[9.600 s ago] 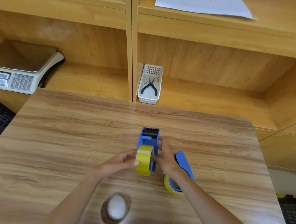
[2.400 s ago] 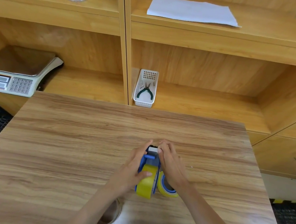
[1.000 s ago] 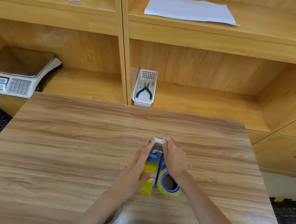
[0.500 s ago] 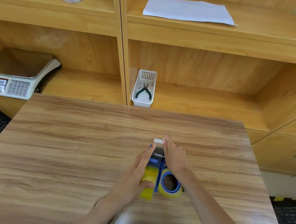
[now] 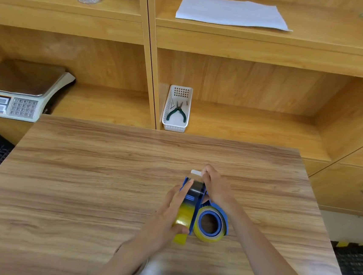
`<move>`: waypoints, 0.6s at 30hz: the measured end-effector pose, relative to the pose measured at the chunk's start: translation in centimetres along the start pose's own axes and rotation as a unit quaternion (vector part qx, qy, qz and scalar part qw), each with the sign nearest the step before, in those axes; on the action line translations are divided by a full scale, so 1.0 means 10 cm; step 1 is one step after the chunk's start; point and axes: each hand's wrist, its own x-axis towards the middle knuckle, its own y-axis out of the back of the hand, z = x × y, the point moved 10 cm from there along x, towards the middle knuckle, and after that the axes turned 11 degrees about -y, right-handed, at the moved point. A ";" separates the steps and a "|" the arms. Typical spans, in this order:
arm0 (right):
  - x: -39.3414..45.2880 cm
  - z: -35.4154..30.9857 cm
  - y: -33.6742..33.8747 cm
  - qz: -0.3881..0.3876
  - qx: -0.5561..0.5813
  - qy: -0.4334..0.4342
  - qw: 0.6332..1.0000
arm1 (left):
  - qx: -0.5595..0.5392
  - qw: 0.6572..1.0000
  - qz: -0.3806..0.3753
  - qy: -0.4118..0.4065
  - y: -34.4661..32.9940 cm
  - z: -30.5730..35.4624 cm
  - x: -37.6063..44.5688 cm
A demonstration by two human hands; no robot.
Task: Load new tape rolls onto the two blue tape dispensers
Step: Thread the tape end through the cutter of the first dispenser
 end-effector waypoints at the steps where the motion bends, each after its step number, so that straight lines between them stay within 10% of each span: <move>1: 0.01 0.02 -0.02 -0.025 0.015 -0.009 1.000 | -0.003 1.000 -0.002 0.000 -0.01 -0.01 0.00; 8: 0.10 0.21 -0.16 -0.197 0.135 -0.096 0.966 | -0.013 1.000 -0.005 0.003 -0.02 -0.02 -0.03; 18: 0.18 0.24 -0.19 -0.241 0.160 -0.125 0.949 | 0.003 1.000 -0.006 0.000 0.02 0.04 0.00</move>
